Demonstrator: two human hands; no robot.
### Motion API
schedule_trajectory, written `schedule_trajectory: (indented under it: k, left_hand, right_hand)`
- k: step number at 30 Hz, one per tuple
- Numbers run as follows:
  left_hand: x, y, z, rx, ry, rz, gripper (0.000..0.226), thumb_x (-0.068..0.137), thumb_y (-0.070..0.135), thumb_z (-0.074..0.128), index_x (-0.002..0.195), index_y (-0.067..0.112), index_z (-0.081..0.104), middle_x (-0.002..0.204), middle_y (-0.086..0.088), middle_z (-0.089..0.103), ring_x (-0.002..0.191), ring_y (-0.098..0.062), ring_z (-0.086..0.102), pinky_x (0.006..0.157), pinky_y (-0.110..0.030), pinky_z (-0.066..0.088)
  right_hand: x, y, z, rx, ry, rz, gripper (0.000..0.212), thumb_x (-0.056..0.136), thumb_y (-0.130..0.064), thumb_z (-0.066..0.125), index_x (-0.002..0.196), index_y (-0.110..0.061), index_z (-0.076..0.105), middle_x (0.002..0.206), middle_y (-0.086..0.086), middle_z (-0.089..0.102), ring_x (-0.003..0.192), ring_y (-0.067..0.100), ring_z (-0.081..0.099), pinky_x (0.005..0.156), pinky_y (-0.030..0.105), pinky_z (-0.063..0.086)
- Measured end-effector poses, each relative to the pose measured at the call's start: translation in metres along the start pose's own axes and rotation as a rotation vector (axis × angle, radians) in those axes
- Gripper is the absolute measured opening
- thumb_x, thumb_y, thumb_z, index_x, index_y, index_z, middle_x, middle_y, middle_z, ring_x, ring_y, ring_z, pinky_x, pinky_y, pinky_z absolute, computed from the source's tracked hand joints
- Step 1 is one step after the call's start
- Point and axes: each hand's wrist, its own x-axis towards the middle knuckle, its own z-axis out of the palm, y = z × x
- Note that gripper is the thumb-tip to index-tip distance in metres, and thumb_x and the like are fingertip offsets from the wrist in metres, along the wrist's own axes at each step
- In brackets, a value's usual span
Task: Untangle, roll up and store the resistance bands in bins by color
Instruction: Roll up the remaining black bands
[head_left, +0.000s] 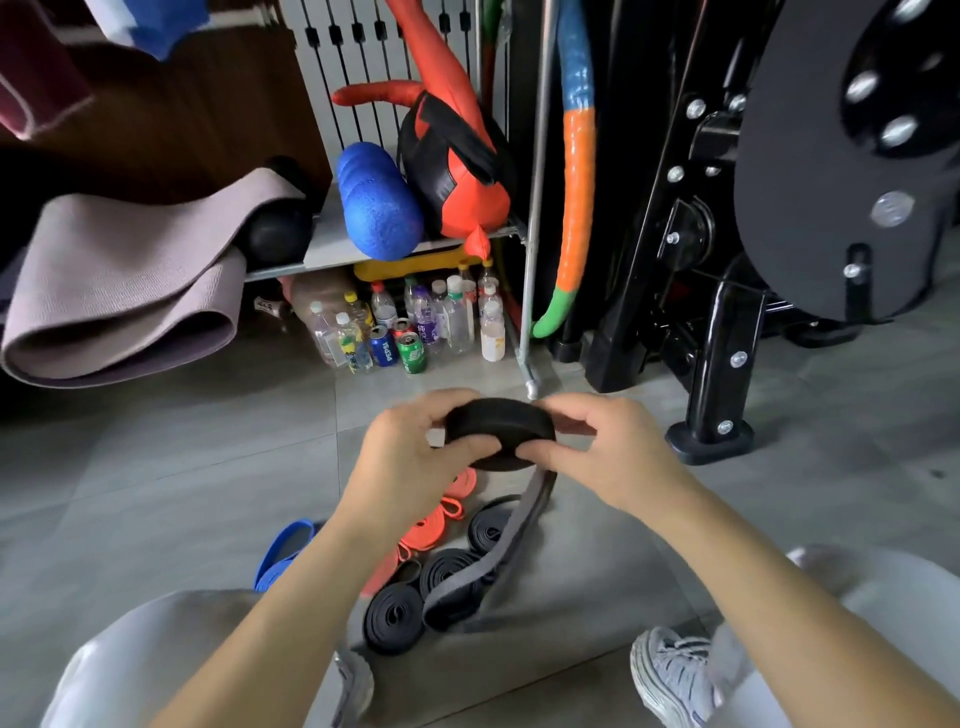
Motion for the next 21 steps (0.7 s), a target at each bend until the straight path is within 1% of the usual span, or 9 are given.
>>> schedule_trajectory:
  k: [2,3,5,6,8,12,14,19,21]
  left_hand:
    - [0.002,0.003,-0.005,-0.171,0.032,-0.034,0.037,0.073,0.000,0.073,0.090,0.031,0.066,0.080,0.022,0.069,0.080,0.008,0.062,0.079,-0.013,0.047]
    - [0.002,0.005,-0.006,-0.305,0.045,-0.051,0.037,0.074,-0.004,0.071,0.091,0.029,0.066,0.080,0.018,0.071,0.078,0.003,0.065,0.075,-0.018,0.050]
    - [0.000,0.011,-0.008,-0.595,0.055,-0.092,0.030,0.074,-0.004,0.065,0.093,0.019,0.064,0.078,0.010,0.073,0.072,-0.005,0.068,0.060,-0.020,0.053]
    - [-0.001,0.013,-0.009,-0.707,0.049,-0.109,0.027,0.072,0.000,0.063,0.094,0.015,0.063,0.077,0.006,0.073,0.069,-0.008,0.069,0.056,-0.020,0.053]
    - [-0.003,0.014,-0.009,-0.836,0.010,-0.138,0.028,0.070,0.004,0.059,0.097,0.009,0.062,0.080,0.001,0.074,0.067,-0.014,0.070,0.054,-0.022,0.054]
    - [-0.002,0.010,-0.007,-0.884,-0.022,-0.164,0.030,0.070,0.005,0.058,0.101,0.007,0.062,0.084,-0.003,0.074,0.071,-0.018,0.071,0.057,-0.026,0.057]
    - [-0.002,0.008,-0.006,-0.897,-0.021,-0.171,0.030,0.071,0.006,0.058,0.101,0.007,0.062,0.084,-0.003,0.073,0.072,-0.019,0.070,0.058,-0.028,0.058]
    - [-0.001,0.005,-0.005,-0.935,-0.092,-0.206,0.030,0.072,0.007,0.059,0.102,0.006,0.060,0.086,-0.005,0.072,0.075,-0.021,0.070,0.066,-0.033,0.060]
    - [0.001,0.001,-0.007,-0.816,-0.099,-0.196,0.031,0.071,0.011,0.064,0.102,0.010,0.059,0.088,0.000,0.072,0.080,-0.019,0.070,0.068,-0.033,0.059]
  right_hand:
    - [0.000,-0.002,-0.002,0.119,0.017,0.032,0.028,0.074,-0.016,0.078,0.097,-0.029,0.070,0.090,-0.014,0.073,0.088,-0.001,0.066,0.083,0.013,0.048]
    - [0.000,-0.003,-0.002,0.203,0.027,0.045,0.029,0.073,-0.011,0.077,0.092,-0.031,0.069,0.086,-0.015,0.073,0.085,-0.001,0.067,0.080,0.014,0.050]
    - [0.002,-0.006,-0.004,0.379,0.041,0.058,0.032,0.074,-0.001,0.075,0.085,-0.030,0.067,0.077,-0.018,0.072,0.077,0.000,0.068,0.069,0.012,0.051]
    - [0.003,-0.007,-0.005,0.437,0.044,0.055,0.031,0.074,0.001,0.073,0.084,-0.027,0.067,0.075,-0.018,0.072,0.076,0.000,0.069,0.068,0.011,0.050]
    - [0.004,-0.009,-0.006,0.471,0.035,0.035,0.028,0.073,0.000,0.073,0.084,-0.025,0.068,0.076,-0.017,0.072,0.077,0.000,0.069,0.070,0.010,0.050]
    - [0.006,-0.009,-0.006,0.499,0.032,0.022,0.022,0.066,-0.013,0.073,0.085,-0.023,0.068,0.076,-0.017,0.072,0.076,0.000,0.069,0.069,0.010,0.050]
    - [0.006,-0.008,-0.004,0.531,0.039,0.016,0.024,0.062,-0.018,0.072,0.085,-0.022,0.068,0.077,-0.016,0.073,0.076,0.000,0.069,0.069,0.010,0.050]
    - [0.006,-0.006,0.005,0.475,0.005,-0.009,0.024,0.073,-0.003,0.073,0.090,-0.020,0.070,0.088,-0.010,0.074,0.085,0.007,0.070,0.075,0.015,0.051]
    - [0.006,-0.006,0.002,0.438,-0.001,0.010,0.025,0.074,-0.002,0.073,0.089,-0.022,0.070,0.090,-0.008,0.074,0.086,0.010,0.070,0.077,0.017,0.053]
